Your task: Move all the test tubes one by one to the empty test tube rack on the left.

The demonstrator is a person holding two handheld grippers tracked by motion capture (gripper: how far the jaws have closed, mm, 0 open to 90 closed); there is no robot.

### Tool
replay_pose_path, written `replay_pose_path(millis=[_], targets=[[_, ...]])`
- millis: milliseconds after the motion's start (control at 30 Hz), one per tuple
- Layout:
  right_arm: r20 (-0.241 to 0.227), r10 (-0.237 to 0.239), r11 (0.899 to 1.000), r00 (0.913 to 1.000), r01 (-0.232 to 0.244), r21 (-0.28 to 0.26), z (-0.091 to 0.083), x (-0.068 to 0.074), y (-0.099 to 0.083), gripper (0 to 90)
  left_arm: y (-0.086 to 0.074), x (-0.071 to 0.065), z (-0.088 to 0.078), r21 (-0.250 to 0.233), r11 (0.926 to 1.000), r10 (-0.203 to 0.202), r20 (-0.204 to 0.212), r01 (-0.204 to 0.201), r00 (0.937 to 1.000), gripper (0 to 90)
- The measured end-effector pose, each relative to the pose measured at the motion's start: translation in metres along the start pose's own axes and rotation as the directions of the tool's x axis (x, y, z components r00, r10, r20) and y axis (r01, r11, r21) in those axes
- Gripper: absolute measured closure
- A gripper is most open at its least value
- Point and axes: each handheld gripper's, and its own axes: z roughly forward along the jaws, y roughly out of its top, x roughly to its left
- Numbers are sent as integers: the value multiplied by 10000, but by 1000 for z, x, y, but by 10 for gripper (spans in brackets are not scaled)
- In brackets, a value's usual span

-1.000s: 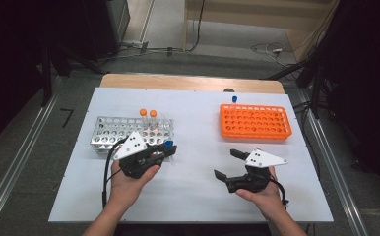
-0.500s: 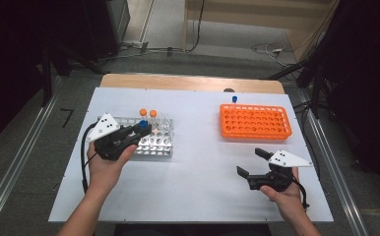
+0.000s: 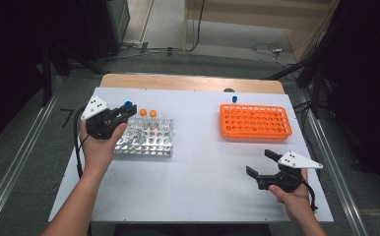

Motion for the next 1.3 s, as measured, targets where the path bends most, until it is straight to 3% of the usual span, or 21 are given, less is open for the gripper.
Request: replay_pose_path(millis=[133,367,533,667,800,900,1033,1300], targets=[[2,55,10000,10000,-55,-25,0,-1,0,42,-2,6,10,5,9999,-131,-332,131,9994,770],[13,37,10000,10000,-37,-25,0,-1,-1,43,-9,13,25,200,9993,-306,-508,317,9982,770],[6,38,10000,10000,-38,-63,0,-1,-1,42,-13,10,34,675,9977,39,-576,0,9983,769],[-9,-8,10000,10000,8,-52,1,-1,-1,42,-16,7,36,1012,9946,303,-886,-212,9956,755],[-25,-9,10000,10000,9,-59,1,-1,-1,43,-18,7,35,1197,9928,128,-864,-24,9962,648],[-23,29,10000,10000,-30,-85,1,-1,-1,43,-17,7,29,1076,9940,-90,-1009,199,9949,526],[-79,169,9998,9998,-169,-114,2,-2,0,43,-17,3,19,899,9959,116,-899,-34,9959,410],[-54,292,9996,9996,-292,-58,11,-4,6,43,-28,-16,-2,770,9970,-57,61,52,10000,123]])
